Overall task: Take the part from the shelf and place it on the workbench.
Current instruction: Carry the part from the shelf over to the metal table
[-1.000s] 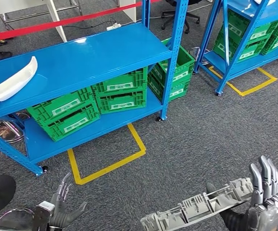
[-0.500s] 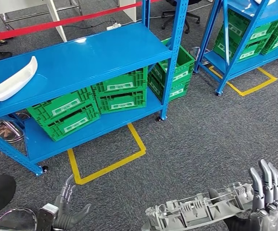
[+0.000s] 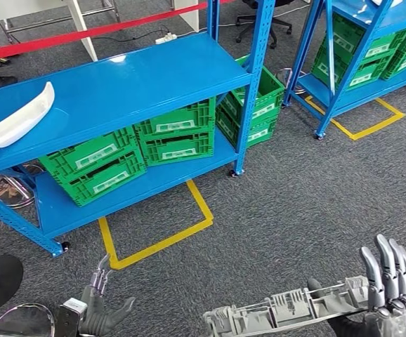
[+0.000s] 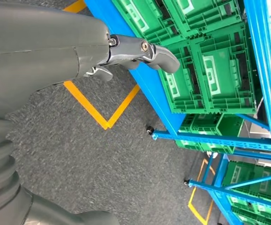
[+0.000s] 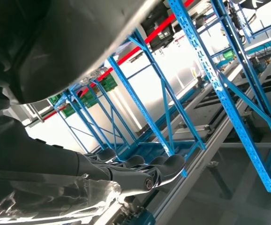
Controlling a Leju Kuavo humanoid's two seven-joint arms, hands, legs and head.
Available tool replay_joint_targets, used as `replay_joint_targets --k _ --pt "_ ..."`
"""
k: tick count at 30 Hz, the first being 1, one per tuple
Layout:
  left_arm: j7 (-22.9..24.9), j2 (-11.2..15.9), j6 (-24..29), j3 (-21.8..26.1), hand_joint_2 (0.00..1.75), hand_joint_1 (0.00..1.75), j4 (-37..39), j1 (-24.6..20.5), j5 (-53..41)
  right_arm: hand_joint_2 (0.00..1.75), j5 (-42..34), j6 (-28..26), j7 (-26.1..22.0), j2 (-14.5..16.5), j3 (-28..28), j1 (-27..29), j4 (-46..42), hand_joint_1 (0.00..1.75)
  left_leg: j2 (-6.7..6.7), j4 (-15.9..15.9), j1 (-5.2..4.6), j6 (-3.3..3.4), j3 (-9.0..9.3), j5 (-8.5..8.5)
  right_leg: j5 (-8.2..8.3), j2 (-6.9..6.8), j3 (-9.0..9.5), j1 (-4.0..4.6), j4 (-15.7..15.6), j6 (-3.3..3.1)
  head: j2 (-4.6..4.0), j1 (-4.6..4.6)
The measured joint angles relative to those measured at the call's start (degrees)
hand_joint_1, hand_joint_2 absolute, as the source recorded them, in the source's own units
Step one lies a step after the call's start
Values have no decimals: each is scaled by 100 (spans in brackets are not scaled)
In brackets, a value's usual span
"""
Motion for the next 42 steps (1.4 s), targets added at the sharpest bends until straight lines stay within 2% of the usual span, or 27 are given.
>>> replay_joint_targets --k 2,20,21,23,24,25,27,28,42 --pt "0 43 33 -74 0 0 1 5 104 175 15 0 20 -20 3 -22 1 175 0 0 0 0 0 0 0 0 0 0 0 0 0 0" --pt "0 216 189 -325 0 0 42 2 273 175 -45 0 172 -190 114 -74 1 175 0 0 0 0 0 1 2 0 -1 0 0 2 0 1" --pt "0 220 196 -332 0 0 42 2 281 175 -45 0 171 -190 115 -75 1 143 0 0 0 0 0 1 2 0 -1 0 0 2 0 1" --pt "0 228 209 -340 0 0 42 2 302 175 -44 0 162 -191 116 -71 1 56 0 0 0 0 -1 1 2 0 -2 0 0 2 0 0" --pt "0 234 216 -348 0 0 42 2 311 175 -43 0 150 -190 116 -72 1 33 0 0 0 0 -1 1 2 0 -2 0 0 2 0 0" --pt "0 239 224 -357 0 0 42 1 319 175 -41 0 126 -190 116 -74 0 65 0 0 0 0 -1 1 2 0 -2 0 0 2 0 0" --pt "0 250 242 -375 0 0 42 1 333 175 -49 0 71 -189 115 -79 0 152 0 0 0 0 0 1 2 0 -2 0 0 2 0 1" --pt "0 254 250 -381 0 0 42 1 338 175 -60 0 48 -189 115 -78 1 175 0 0 0 0 -1 1 2 0 -2 0 0 2 0 1" --pt "0 282 160 -395 0 0 70 -139 279 175 -208 0 -2 -189 111 -151 2 175 -1 0 1 -3 -5 9 10 0 -10 0 0 -2 0 2"
